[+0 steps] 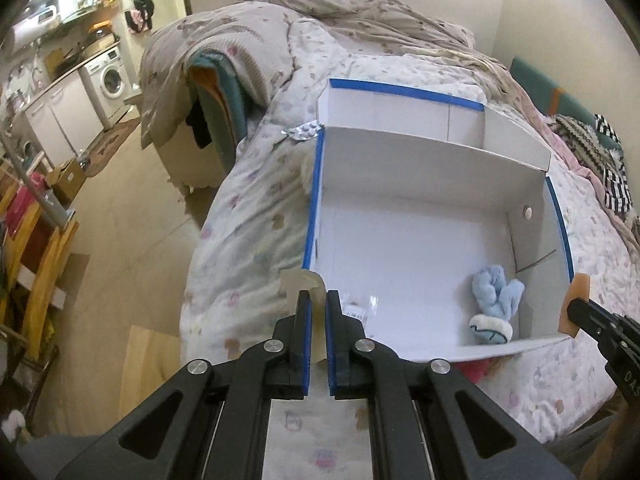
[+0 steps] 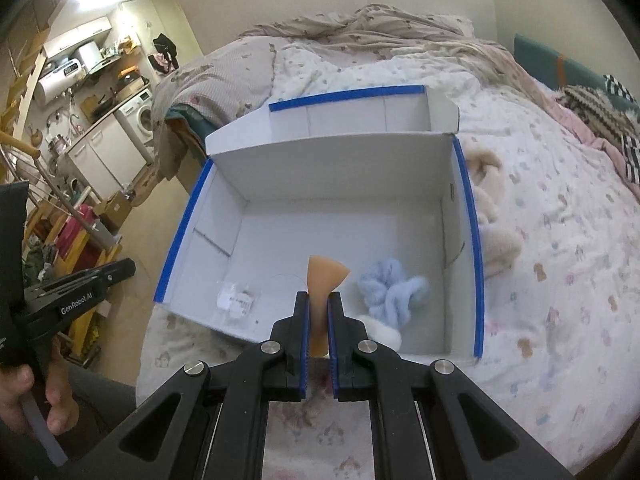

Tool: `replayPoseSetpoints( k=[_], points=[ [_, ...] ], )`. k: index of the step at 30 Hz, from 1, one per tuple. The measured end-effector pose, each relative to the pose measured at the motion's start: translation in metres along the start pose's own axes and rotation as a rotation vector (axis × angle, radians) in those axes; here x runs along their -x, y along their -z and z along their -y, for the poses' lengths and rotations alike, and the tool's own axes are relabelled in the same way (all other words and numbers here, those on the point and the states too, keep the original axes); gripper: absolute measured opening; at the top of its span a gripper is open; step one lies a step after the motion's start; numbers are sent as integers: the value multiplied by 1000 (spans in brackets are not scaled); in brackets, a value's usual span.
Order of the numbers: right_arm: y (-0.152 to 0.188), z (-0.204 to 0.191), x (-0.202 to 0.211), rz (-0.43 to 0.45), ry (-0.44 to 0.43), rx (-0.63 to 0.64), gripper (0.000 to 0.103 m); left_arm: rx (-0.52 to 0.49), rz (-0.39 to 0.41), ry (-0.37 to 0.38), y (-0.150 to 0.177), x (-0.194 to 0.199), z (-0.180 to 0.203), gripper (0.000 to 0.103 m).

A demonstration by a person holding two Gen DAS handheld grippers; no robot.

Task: Organize soft objects
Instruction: 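Lower cardboard into box and open left gripper while right releases sponge inside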

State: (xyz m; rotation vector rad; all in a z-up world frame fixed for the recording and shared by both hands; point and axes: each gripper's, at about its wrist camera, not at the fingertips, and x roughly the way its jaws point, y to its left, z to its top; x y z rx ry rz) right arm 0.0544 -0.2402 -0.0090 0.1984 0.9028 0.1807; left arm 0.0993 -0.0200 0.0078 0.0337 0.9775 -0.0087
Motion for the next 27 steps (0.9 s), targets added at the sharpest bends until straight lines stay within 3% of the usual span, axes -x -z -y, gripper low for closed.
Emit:
replayPoseSetpoints(
  k=[12, 19, 27],
  points=[
    [-40, 18, -52, -46, 36, 6, 10, -73, -70, 60, -29, -49, 28, 7],
    [-31, 31, -84, -102, 19, -34, 10, -102, -49, 59, -29, -78, 41, 7],
    [-16, 23, -114, -192, 25, 0, 10, -76, -99, 72, -21, -105, 44, 8]
  ],
)
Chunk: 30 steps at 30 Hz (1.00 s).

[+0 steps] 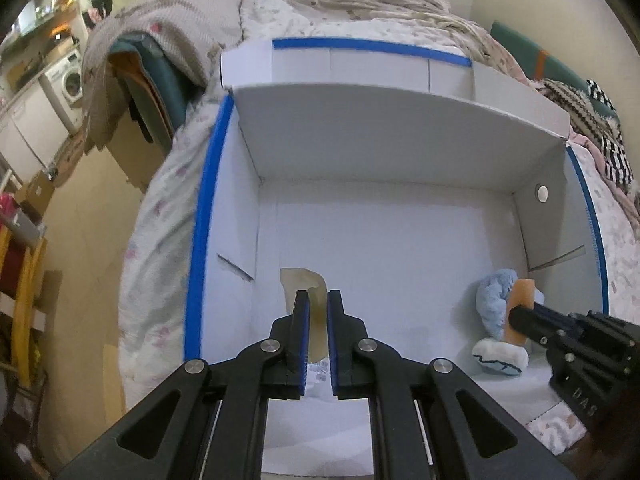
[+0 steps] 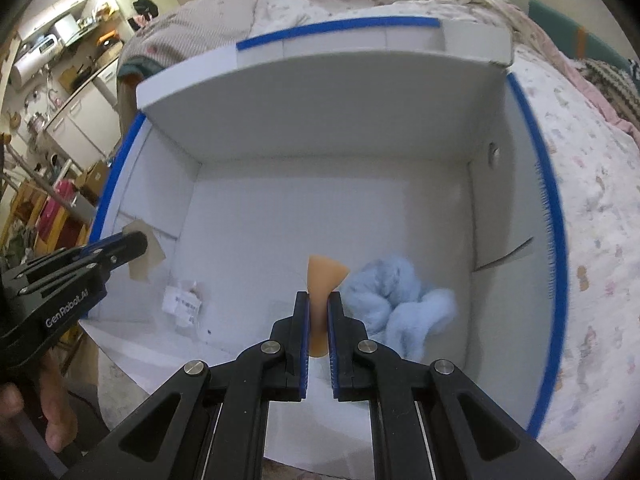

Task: Organize soft objects
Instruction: 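Lower cardboard into box and open left gripper while right releases sponge inside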

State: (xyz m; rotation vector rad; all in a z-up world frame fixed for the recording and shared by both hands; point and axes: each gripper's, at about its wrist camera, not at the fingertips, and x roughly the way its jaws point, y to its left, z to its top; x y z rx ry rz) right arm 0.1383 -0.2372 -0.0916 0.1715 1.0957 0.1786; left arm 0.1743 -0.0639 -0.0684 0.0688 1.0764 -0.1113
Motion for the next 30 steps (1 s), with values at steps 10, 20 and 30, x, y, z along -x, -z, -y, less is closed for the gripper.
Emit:
replayPoseSetpoints(
  k=[10, 20, 30],
  points=[
    [4, 4, -21, -75, -1, -36, 10, -33, -29, -2, 6, -8, 11, 8],
    [2, 9, -18, -69, -4, -51, 10, -42, -20, -25, 7, -9, 11, 11],
    [1, 5, -18, -66, 15, -41, 12, -40, -27, -18, 8, -8, 9, 15]
  ],
)
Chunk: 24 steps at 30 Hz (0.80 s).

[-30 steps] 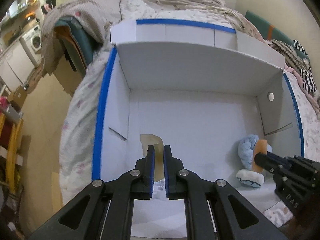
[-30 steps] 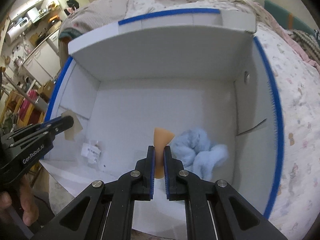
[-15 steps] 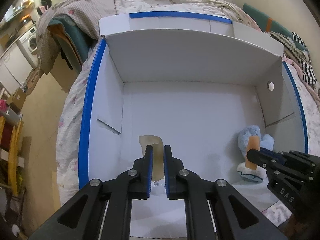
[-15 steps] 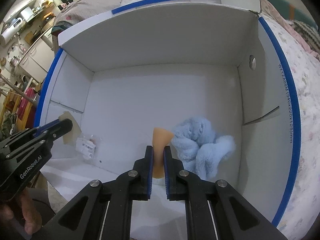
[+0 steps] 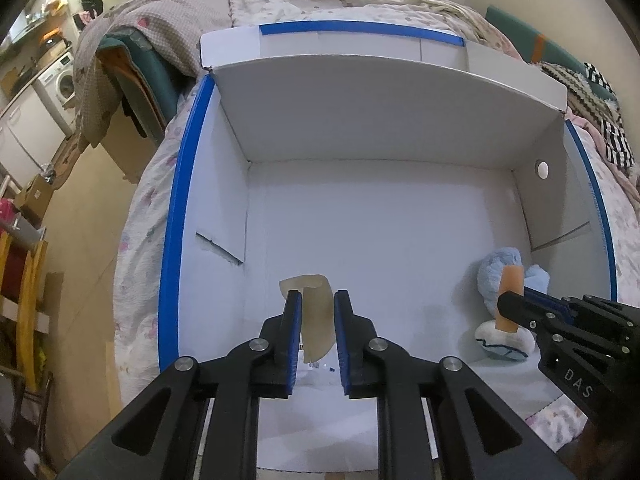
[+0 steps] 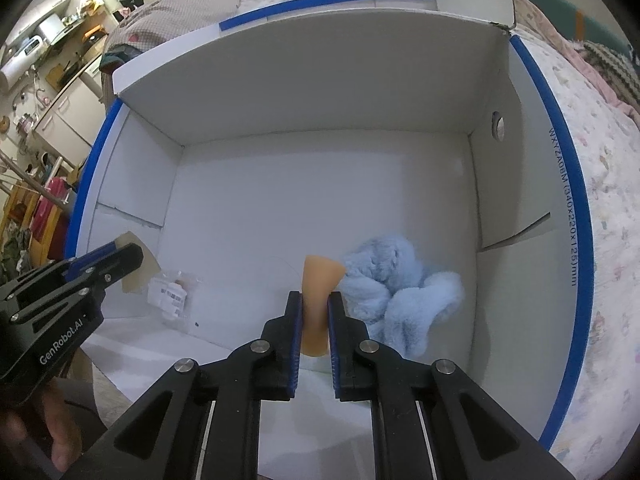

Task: Organize soft objects
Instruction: 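Lower cardboard into box and open left gripper while right releases sponge inside, then withdraw both open grippers up out of the box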

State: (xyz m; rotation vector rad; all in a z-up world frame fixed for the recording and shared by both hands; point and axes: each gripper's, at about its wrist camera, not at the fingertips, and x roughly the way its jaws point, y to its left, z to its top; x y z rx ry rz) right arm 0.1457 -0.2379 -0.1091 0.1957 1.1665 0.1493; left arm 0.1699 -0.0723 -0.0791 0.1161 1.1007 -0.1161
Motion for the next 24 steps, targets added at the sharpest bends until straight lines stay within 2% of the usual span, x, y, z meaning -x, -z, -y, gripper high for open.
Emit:
replayPoseSetpoints(
  k=[3, 9, 11, 14, 15, 16, 17, 21, 24],
  points=[
    [0, 2, -1, 0, -3, -10, 18, 3, 0, -3, -1, 1, -1, 20],
    [-1, 4, -3, 3, 11, -17, 19, -1, 25, -18, -2, 5, -2, 26],
    [-1, 4, -3, 7, 5, -22, 21, -4, 26, -24, -2, 6, -2, 31],
    [-1, 4, 0, 18, -4, -26, 32, -1, 39, -30, -1, 9, -2, 46],
    [-1, 4, 1, 21, -9, -28, 42, -3, 46, -33, -1, 10, -2, 50],
    [-1, 4, 2, 27, -14, -30, 59, -7, 52, -36, -1, 12, -2, 53],
    [-1, 4, 4, 36, -18, -32, 65, -14, 60, -40, -1, 13, -1, 54],
    [-3, 3, 9, 61, -54, -37, 68, -21, 64, -32, 0, 15, -1, 60],
    [-5, 2, 16, 106, -68, -36, 81, 3, 58, -17, -1, 15, -5, 60]
  ],
)
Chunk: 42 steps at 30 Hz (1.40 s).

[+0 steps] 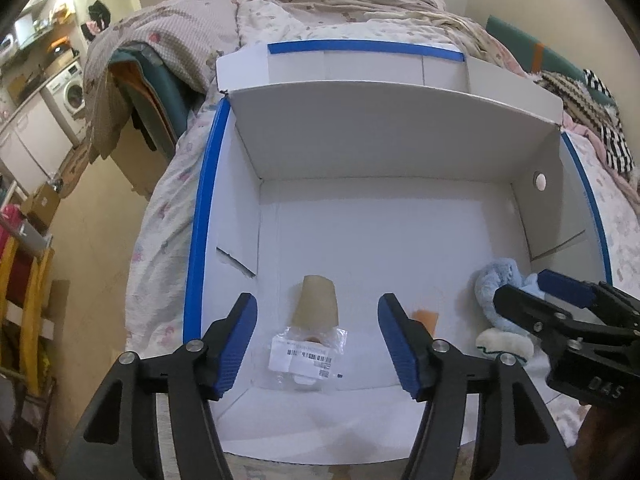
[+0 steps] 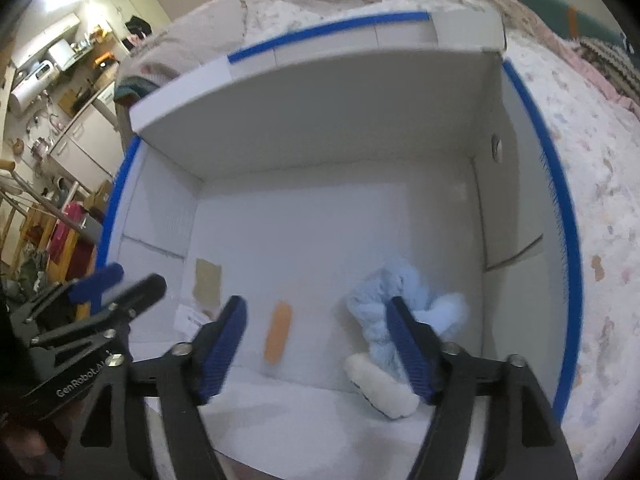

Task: Organize soft objects
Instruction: 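Withdraw both open grippers up out of the box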

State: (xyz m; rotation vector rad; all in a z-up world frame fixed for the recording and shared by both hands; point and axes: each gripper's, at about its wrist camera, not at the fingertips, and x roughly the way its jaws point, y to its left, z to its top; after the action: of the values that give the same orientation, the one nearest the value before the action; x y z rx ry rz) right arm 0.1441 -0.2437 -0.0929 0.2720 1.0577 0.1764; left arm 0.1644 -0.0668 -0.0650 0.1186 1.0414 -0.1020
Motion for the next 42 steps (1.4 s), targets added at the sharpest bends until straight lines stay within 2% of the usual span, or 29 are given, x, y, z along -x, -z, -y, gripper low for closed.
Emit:
replayPoseSetpoints(
  k=[6, 10, 18, 25, 29, 32, 34, 42],
  points=[
    [-4, -4, 10, 58, -23, 0, 91, 11, 18, -4, -2, 3, -3, 61],
    [-6, -4, 8, 51, -13, 11, 91, -8, 28, -10, -1, 5, -1, 66],
    [-3, -3, 7, 44, 24, 19, 91, 27, 71, 17, 3, 19, -8, 66],
    [5, -5, 21, 73, 56, 29, 91, 25, 153, -9, 11, 47, -22, 66],
    [10, -2, 29, 94, 62, 23, 91, 50, 148, -13, 16, 53, -33, 67],
    [12, 0, 36, 105, 58, 14, 103, 48, 154, -35, 21, 53, -37, 67],
    [15, 0, 41, 103, 58, 15, 103, 40, 150, -46, 24, 53, -38, 67],
    [36, 0, 64, 131, 38, -1, 103, 62, 118, -7, 46, 58, -48, 67]
  ],
)
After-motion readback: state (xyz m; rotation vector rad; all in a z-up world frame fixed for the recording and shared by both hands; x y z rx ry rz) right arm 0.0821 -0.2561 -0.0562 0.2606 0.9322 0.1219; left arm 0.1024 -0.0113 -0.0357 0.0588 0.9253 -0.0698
